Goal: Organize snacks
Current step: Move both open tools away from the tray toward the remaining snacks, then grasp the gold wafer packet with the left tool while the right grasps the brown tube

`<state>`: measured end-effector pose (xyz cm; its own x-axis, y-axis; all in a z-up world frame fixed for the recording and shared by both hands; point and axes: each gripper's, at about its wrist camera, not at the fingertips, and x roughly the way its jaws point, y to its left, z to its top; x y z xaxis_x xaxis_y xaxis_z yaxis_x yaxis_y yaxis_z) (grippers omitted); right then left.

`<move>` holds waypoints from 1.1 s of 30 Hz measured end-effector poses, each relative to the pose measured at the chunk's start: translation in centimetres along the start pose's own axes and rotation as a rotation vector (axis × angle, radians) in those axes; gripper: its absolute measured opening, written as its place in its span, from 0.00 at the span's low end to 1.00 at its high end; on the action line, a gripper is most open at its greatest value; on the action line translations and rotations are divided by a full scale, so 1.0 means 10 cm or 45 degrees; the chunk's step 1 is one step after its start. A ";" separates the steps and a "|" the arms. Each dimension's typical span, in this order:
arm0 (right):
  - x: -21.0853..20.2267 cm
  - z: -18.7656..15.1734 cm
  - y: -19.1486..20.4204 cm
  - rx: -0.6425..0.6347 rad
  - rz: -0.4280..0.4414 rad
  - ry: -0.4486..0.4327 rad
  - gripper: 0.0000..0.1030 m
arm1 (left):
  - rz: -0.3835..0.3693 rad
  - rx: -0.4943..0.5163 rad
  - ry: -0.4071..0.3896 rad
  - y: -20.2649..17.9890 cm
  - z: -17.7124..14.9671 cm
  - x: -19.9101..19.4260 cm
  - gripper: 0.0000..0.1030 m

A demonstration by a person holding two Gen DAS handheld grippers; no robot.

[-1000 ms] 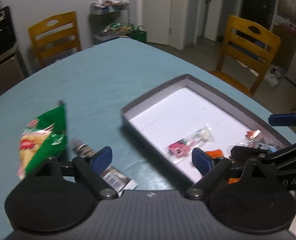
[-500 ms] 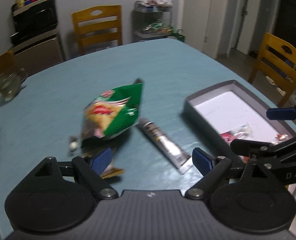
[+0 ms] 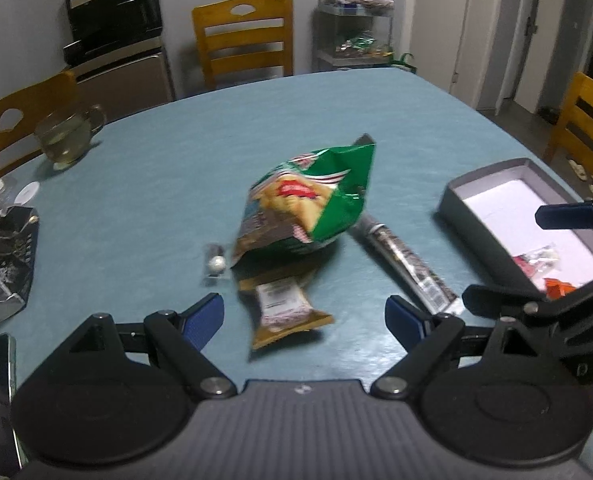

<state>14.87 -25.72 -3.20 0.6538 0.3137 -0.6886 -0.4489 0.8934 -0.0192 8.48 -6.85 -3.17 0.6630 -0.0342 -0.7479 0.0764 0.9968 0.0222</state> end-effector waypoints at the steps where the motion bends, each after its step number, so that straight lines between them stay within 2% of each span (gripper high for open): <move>1: 0.03 0.01 0.02 -0.013 0.007 0.002 1.00 | 0.010 -0.006 0.005 0.02 0.00 0.02 0.86; 8: 0.17 0.11 0.11 -0.089 0.060 -0.003 0.99 | 0.070 -0.037 0.032 0.07 0.02 0.22 0.86; 15: 0.27 0.12 0.03 -0.086 0.050 0.033 0.99 | 0.014 -0.092 0.043 0.08 0.03 0.39 0.86; 24: 0.37 0.12 0.06 -0.108 0.071 0.068 0.99 | 0.030 -0.128 0.059 0.10 0.02 0.61 0.85; 25: 0.39 0.12 0.05 -0.107 0.076 0.074 0.99 | 0.023 -0.131 0.059 0.11 0.02 0.63 0.84; 27: 0.42 0.12 0.05 -0.104 0.088 0.080 0.99 | -0.018 -0.132 0.069 0.14 0.01 0.67 0.73; 30: 0.46 0.13 0.06 -0.116 0.100 0.085 0.99 | -0.025 -0.140 0.097 0.16 -0.01 0.76 0.62; 33: 0.50 0.15 0.10 -0.128 0.109 0.091 0.99 | -0.019 -0.133 0.089 0.16 -0.02 0.79 0.55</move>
<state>18.64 -22.79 -5.54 0.5670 0.3601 -0.7409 -0.5620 0.8267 -0.0283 13.71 -5.51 -9.12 0.6084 -0.0477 -0.7922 0.0052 0.9984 -0.0561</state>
